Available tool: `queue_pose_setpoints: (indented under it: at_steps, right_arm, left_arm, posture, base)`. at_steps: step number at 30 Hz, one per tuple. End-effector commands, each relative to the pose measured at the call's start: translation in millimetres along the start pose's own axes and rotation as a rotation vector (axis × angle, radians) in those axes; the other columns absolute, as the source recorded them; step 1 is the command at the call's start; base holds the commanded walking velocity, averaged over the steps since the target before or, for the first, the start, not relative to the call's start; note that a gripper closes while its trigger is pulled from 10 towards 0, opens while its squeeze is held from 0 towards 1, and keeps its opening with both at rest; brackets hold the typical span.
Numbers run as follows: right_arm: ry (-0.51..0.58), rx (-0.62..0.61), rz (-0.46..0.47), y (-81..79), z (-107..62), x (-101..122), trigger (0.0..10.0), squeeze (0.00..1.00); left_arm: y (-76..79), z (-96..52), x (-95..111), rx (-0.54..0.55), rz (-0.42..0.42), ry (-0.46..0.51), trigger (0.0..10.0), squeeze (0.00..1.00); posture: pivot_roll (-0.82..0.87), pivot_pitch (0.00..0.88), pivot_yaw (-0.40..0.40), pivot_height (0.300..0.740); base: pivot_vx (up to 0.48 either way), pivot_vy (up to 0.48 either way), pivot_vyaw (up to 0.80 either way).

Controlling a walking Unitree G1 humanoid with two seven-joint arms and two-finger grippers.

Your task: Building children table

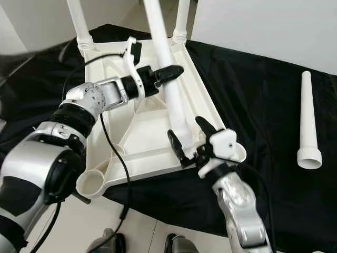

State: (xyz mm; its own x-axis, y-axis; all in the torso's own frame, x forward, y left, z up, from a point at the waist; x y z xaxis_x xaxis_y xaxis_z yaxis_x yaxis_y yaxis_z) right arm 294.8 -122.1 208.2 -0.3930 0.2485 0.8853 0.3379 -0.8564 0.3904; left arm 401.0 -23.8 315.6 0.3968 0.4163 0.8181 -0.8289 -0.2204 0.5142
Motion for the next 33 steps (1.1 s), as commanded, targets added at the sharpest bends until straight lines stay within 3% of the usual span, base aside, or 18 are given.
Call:
queue_pose_setpoints:
  at_steps: [1, 6, 13, 18, 25, 33]
  right_arm:
    - [-0.053, -0.001, -0.018, 4.0, -0.9, -7, 10.0, 0.00]
    - [-0.055, -0.005, -0.055, 11.7, 5.8, -5, 10.0, 0.00]
    - [-0.024, -0.021, -0.078, 24.5, 18.8, 11, 10.0, 0.00]
    - [-0.023, 0.013, -0.056, 25.4, 25.9, 23, 10.0, 0.00]
    - [-0.066, 0.021, -0.043, 24.1, 31.9, 24, 10.0, 0.00]
    - [-0.124, 0.020, -0.024, 24.6, 36.8, 20, 10.0, 0.00]
  left_arm:
    - [25.6, 1.2, 0, -0.174, 0.057, -0.015, 10.0, 0.00]
    - [46.6, 4.1, 6, -0.234, 0.087, 0.014, 10.0, 0.00]
    - [61.5, 6.0, 1, -0.265, 0.150, 0.021, 10.0, 0.00]
    - [61.6, 5.6, -11, -0.245, 0.230, 0.020, 10.0, 0.00]
    - [65.6, 6.1, -24, -0.228, 0.298, 0.014, 10.0, 0.00]
    - [73.4, 7.2, -32, -0.231, 0.330, 0.017, 10.0, 0.00]
  posture:
    - [-0.01, 0.128, -0.028, 0.740]
    - [0.00, 0.122, -0.035, 0.740]
    - [0.01, 0.122, -0.036, 0.740]
    - [0.01, 0.129, -0.037, 0.740]
    - [0.01, 0.142, -0.037, 0.740]
    - [0.01, 0.148, -0.042, 0.740]
  base:
    - [0.000, 0.000, 0.00]
    - [0.000, 0.000, 0.00]
    - [0.000, 0.000, 0.00]
    - [0.000, 0.000, 0.00]
    - [0.000, 0.000, 0.00]
    - [0.000, 0.000, 0.00]
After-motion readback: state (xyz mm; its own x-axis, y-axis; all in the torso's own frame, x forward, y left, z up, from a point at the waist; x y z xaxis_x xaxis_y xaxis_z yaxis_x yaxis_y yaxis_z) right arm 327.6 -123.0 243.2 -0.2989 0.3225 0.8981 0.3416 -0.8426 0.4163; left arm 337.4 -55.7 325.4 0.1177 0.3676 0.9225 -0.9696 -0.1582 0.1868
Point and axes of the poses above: a point about 5 cm out from each wrist's last joint towards the gripper, its own z axis pointing out of the wrist towards the gripper, its own x axis along the axis of the wrist's last joint, y = z × x, the point moved 5 cm from there along z, pointing out of the wrist towards the gripper, and after that the axes turned 12 degrees about -z, right-handed, at the moved point
